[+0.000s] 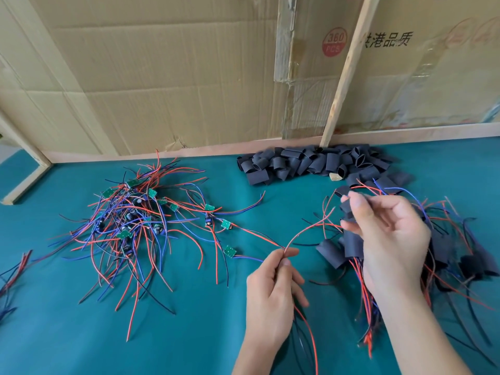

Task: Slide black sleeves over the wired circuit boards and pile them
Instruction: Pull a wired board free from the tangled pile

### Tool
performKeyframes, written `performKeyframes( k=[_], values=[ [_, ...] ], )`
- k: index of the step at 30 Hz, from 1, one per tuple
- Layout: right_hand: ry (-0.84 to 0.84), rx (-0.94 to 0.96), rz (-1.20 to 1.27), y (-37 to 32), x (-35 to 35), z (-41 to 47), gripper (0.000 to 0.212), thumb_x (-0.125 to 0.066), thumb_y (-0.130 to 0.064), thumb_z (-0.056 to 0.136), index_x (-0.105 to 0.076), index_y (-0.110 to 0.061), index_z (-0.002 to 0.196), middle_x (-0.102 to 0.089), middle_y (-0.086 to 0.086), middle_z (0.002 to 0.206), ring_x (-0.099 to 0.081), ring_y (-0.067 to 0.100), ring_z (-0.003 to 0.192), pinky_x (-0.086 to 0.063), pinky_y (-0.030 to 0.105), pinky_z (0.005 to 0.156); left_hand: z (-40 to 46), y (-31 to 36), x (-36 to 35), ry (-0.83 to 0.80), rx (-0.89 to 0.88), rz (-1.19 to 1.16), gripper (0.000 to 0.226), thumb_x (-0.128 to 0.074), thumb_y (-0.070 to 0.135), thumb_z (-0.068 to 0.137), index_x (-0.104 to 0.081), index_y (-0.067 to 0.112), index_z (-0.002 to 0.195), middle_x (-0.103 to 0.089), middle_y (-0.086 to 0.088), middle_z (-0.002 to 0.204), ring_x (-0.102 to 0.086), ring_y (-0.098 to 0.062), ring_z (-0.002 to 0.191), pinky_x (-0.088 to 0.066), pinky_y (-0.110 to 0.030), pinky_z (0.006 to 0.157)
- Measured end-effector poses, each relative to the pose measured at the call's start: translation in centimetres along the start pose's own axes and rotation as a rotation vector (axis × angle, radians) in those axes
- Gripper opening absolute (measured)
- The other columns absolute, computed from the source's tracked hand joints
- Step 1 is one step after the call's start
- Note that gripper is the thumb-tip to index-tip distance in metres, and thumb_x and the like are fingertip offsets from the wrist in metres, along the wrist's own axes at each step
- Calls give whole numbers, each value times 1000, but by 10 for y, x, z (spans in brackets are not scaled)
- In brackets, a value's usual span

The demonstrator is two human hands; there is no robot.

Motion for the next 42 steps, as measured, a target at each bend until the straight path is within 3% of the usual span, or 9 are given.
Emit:
performKeyframes(
  k=[8, 12, 16, 20, 23, 26, 30, 36, 42],
  values=[
    [-78, 47, -37, 2, -7, -11, 21, -81, -9, 85, -62, -15, 91, -80, 3, 92, -77, 16, 75, -60, 25, 60, 0, -2, 0, -10, -49, 71, 33, -41, 5, 108, -69, 20, 102, -63, -7, 69, -58, -23, 45, -40, -22, 47],
    [-162, -188, -24, 14, -14, -19, 34, -80, 0, 84, -62, -18, 107, -80, 10, 94, -78, 21, 77, -56, 24, 52, 1, -2, 1, -21, -79, 78, 37, -43, 10, 109, -71, 34, 101, -65, -7, 72, -60, -22, 48, -42, -22, 50],
    [-293, -356, 5, 26, -19, -28, 31, -79, 4, 82, -63, -6, 106, -79, 15, 88, -74, 20, 69, -48, 22, 46, 0, 0, 2, -31, -99, 99, 30, -50, 16, 106, -71, 38, 104, -69, -3, 76, -63, -19, 52, -44, -22, 50],
    [-179, -379, 58, 25, -14, -19, 30, -83, -1, 76, -66, -8, 99, -78, 16, 88, -63, 23, 61, -42, 20, 44, -1, 3, 3, -33, -39, 16, 23, -61, 30, 93, -66, 28, 115, -75, -4, 87, -69, -19, 61, -46, -23, 47],
    [-94, -359, 149, 21, -7, -11, 31, -84, -10, 68, -67, -12, 94, -76, 9, 82, -62, 17, 58, -42, 17, 46, -2, 2, 2, -40, -24, -12, 16, -67, 22, 92, -69, 21, 107, -77, -6, 89, -71, -20, 63, -46, -21, 48],
    [-106, -345, 124, 23, -8, -13, 30, -83, -3, 72, -66, -10, 95, -76, 8, 80, -73, 18, 71, -46, 17, 48, -1, 1, 3, -23, -55, 27, 13, -67, 6, 97, -72, 18, 97, -77, -6, 85, -70, -18, 63, -47, -21, 48],
    [-211, -254, -122, 32, -13, -21, 24, -83, -1, 82, -67, -8, 97, -78, 10, 81, -73, 18, 68, -53, 23, 50, 0, 1, 2, 37, -81, 12, 12, -67, 2, 96, -73, 12, 96, -77, -4, 85, -71, -18, 66, -51, -23, 54],
    [-340, -61, -469, 32, -14, -27, 29, -92, -28, 74, -68, -24, 90, -78, -9, 81, -75, 12, 72, -60, 34, 63, 1, -5, 1, 78, -80, 105, 17, -69, 3, 94, -72, 19, 89, -76, 1, 80, -68, -15, 62, -52, -25, 56],
    [-402, 62, -553, 29, -15, -30, 32, -95, -25, 70, -69, -32, 87, -75, -20, 86, -74, 3, 79, -54, 15, 70, 2, -7, -3, 116, -81, 210, 20, -71, 7, 90, -69, 26, 85, -74, 8, 74, -61, -9, 57, -50, -19, 59]
  ],
)
Point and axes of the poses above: each hand's wrist, its own z-axis towards the middle knuckle, its own x-axis out of the back of the hand, y = z × x, the point moved 1 cm from there along z, towards the middle knuckle
